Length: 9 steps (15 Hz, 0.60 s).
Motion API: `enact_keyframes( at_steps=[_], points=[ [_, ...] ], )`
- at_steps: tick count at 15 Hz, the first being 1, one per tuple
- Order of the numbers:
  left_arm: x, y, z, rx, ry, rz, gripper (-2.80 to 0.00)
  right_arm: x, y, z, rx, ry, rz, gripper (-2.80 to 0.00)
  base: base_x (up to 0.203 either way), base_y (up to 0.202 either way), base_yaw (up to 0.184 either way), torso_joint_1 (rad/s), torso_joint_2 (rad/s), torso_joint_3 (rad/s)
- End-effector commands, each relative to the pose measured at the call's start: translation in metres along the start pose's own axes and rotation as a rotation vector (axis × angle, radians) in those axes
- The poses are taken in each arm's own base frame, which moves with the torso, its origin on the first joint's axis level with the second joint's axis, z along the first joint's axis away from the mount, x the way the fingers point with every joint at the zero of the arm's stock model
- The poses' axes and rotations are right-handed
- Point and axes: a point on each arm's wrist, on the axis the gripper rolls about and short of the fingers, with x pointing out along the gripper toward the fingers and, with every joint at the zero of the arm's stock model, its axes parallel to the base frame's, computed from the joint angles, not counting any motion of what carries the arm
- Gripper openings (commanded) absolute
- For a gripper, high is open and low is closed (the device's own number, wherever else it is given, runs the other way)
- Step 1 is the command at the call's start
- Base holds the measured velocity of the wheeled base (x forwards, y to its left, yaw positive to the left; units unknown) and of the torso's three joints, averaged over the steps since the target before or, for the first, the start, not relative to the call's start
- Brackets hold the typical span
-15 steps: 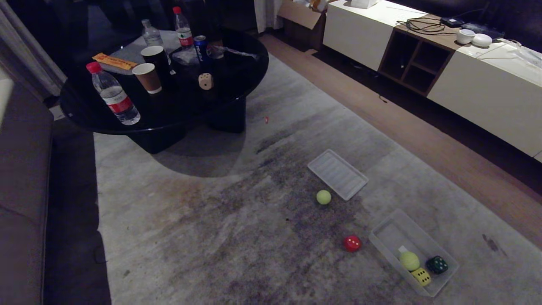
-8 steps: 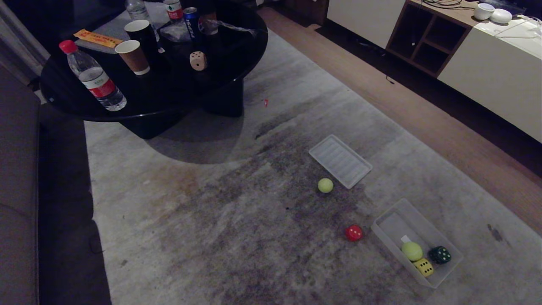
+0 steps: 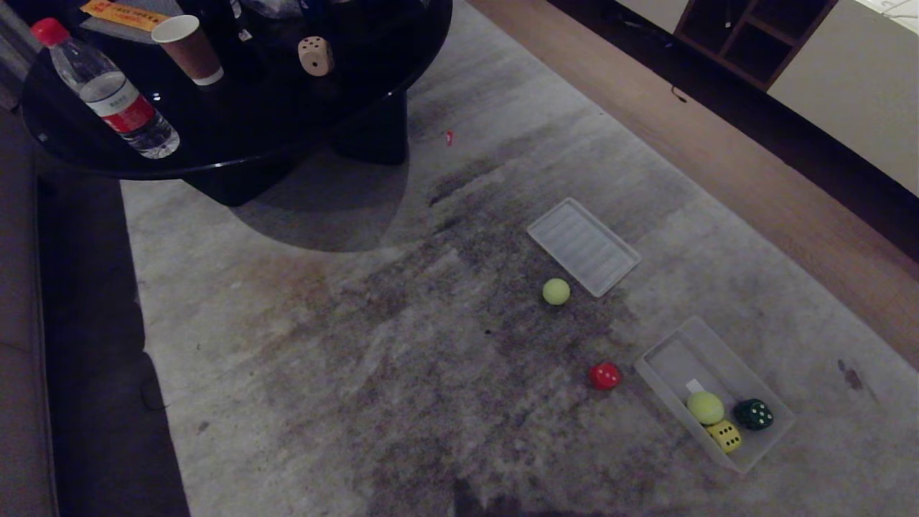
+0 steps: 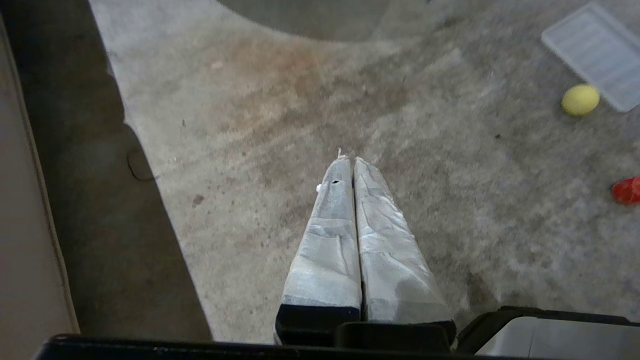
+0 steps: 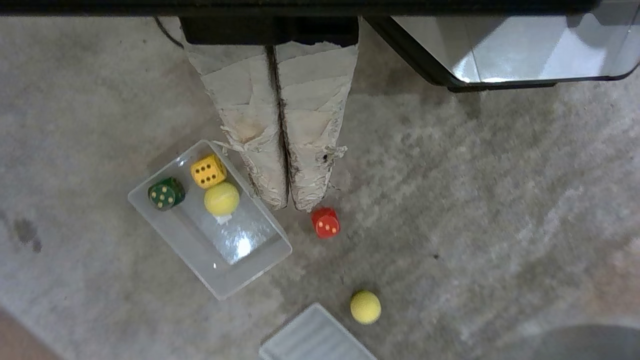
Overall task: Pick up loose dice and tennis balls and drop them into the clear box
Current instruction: Find toys out of the box
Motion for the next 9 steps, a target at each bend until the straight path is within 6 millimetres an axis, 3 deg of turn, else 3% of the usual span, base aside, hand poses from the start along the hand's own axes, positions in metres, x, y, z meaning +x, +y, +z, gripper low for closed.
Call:
enact_keyframes(
  at_steps=[1, 9],
  points=[
    [0.0002, 0.0000, -0.0004, 0.000, 0.003, 0.001, -2.80, -0.0001, 0.0000, 0.0001, 0.000, 0.000, 0.000, -2.80, 0.000, 0.000, 0.000, 0.007, 0.00, -0.207],
    [0.0002, 0.0000, -0.0004, 0.000, 0.003, 0.002, -2.80, -0.0001, 0.0000, 0.0001, 0.000, 0.000, 0.000, -2.80, 0.000, 0.000, 0.000, 0.002, 0.00, -0.196]
  ],
)
